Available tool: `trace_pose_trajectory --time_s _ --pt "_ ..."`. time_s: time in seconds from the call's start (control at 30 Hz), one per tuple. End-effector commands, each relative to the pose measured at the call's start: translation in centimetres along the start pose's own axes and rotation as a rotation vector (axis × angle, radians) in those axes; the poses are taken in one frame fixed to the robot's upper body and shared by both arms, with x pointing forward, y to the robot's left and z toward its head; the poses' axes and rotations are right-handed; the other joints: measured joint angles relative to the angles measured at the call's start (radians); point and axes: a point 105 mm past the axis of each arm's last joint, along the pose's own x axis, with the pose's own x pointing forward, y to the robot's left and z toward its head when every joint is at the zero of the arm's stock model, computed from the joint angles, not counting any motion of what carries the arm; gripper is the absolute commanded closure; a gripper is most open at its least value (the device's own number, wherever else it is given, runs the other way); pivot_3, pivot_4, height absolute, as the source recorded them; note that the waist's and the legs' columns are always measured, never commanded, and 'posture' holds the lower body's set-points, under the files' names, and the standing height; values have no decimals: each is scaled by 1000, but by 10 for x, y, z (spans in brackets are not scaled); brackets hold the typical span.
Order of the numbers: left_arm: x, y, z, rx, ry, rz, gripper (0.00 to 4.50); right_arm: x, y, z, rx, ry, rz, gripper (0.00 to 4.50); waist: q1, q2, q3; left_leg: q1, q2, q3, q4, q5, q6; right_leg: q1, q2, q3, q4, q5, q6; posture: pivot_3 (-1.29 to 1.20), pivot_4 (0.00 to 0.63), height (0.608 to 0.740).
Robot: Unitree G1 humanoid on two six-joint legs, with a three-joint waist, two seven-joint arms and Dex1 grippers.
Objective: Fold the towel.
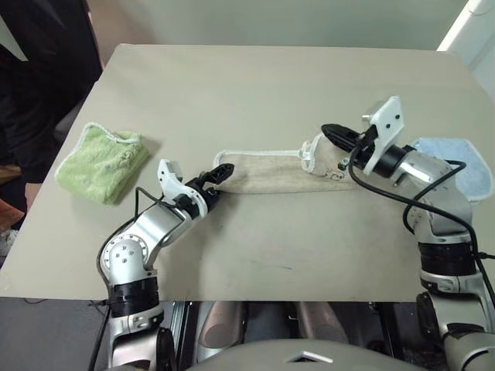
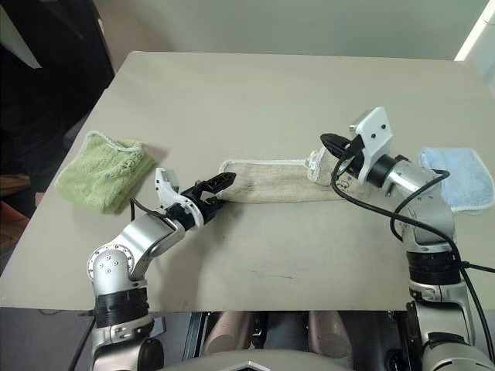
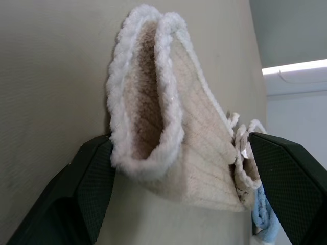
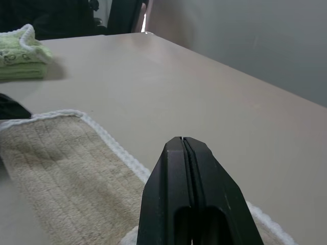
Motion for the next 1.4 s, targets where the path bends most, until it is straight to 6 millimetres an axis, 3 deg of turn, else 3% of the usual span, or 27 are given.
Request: trace_pose_trajectory --time_s 0.03,0.37,0.53,0.67,0.73,0.87,1.07,1.13,1.27,1.4 --pt "7 -6 -4 17 26 -25 782 -7 2 15 -21 -45 -6 4500 1 -2 2 0 0 0 0 0 0 0 0 0 0 0 0 0 150 735" --pt "-1 -5 23 39 -72 -34 4377 -21 9 1 1 17 15 4500 -1 -4 8 -3 0 0 0 0 -8 -1 1 0 -1 -5 6 0 150 735" --pt "-24 -20 80 187 -231 -79 4464 -28 8 -10 16 66 20 4500 -1 -6 10 -6 1 0 0 -1 -9 -4 2 0 -1 -8 6 0 150 735" --pt "-37 -41 106 366 -273 -115 4464 -36 9 -23 33 118 31 4500 -1 -7 10 -7 1 0 0 -2 -10 -6 3 0 -1 -9 6 0 150 735" --pt "-38 -55 108 481 -258 -134 4464 -40 10 -30 37 143 35 4500 -1 -7 10 -8 1 -1 0 -3 -10 -6 3 0 -2 -10 5 0 150 735" --pt "-26 -81 86 668 -150 -221 4464 -41 4 -37 41 164 0 4500 4 -7 10 -9 0 -1 0 -5 -9 -6 2 0 -2 -7 0 0 150 735" --pt "10 -117 -5 1078 143 -452 4464 -42 -1 -41 53 164 -37 4500 7 -7 10 -11 -1 -1 2 -6 -7 -6 0 0 -4 -5 -2 0 150 735" --pt "22 -121 -33 1177 223 -510 4464 -42 -2 -42 55 164 -50 4500 7 -7 10 -11 0 -1 2 -7 -6 -6 0 0 -5 -5 -1 0 150 735" --pt "35 -121 -62 1286 313 -571 4464 -44 -3 -42 54 165 -73 4500 1 -7 10 -11 0 0 2 -7 -7 -7 0 0 -7 -1 7 0 150 735" --pt "50 -105 -85 1443 411 -549 4464 -52 -7 -41 50 163 -119 4500 2 -7 10 -11 1 -1 1 -7 -6 -6 0 0 -8 -2 10 0 150 735"
